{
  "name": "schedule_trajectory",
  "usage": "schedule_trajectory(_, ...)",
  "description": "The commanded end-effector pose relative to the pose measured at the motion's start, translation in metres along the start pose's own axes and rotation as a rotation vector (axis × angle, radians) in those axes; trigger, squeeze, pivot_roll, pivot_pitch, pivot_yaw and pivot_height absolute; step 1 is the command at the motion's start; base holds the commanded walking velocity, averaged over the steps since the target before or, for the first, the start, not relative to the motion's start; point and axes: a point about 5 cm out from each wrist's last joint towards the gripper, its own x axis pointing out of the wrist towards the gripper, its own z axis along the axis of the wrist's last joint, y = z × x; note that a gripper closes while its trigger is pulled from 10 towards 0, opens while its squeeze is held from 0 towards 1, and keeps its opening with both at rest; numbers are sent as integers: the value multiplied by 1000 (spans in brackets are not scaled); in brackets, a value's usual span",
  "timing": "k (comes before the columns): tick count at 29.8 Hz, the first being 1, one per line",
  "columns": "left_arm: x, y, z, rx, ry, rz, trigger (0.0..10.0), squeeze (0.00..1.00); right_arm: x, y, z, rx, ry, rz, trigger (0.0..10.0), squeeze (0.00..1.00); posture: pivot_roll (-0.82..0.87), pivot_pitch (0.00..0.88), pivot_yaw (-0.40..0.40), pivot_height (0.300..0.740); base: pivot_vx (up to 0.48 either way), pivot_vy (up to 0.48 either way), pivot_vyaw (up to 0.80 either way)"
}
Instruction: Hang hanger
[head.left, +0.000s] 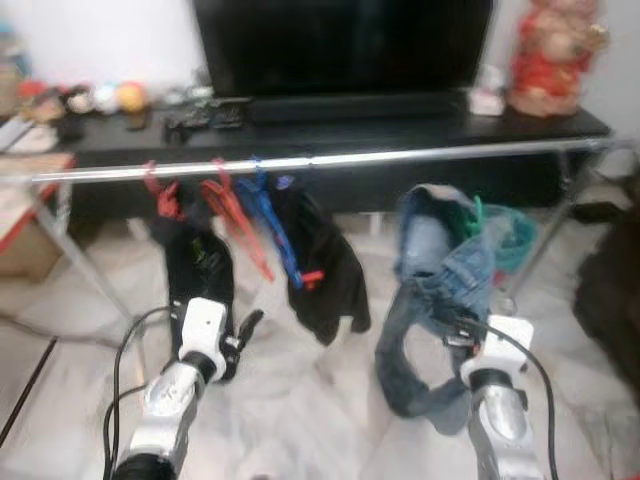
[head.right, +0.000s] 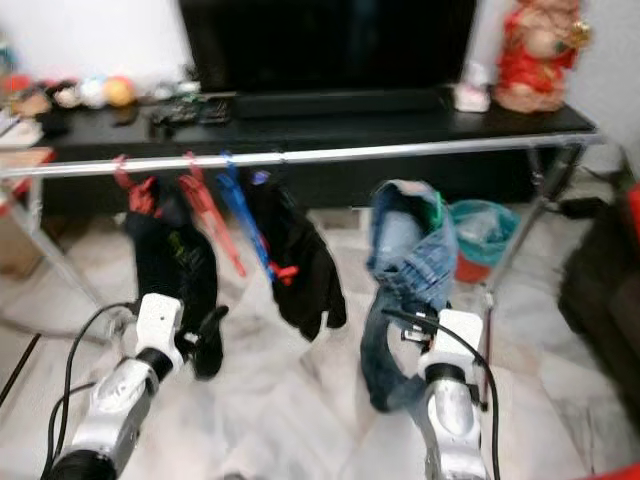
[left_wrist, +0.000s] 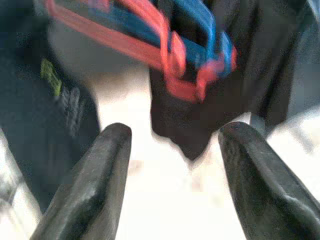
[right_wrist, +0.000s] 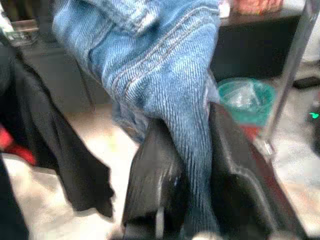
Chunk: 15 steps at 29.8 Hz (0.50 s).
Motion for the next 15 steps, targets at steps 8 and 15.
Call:
schedule_trajectory(8,2,2,3,6,-7,3,10000,0,5,4,16,5,-81,12,10000,0,69,0,56,740,-286,0,0)
schedule_trajectory(15,2,1,3,5,-7,2,10000,0,4,3,16,2,-81,12,10000,0,68,4,57,740,-306,0,0)
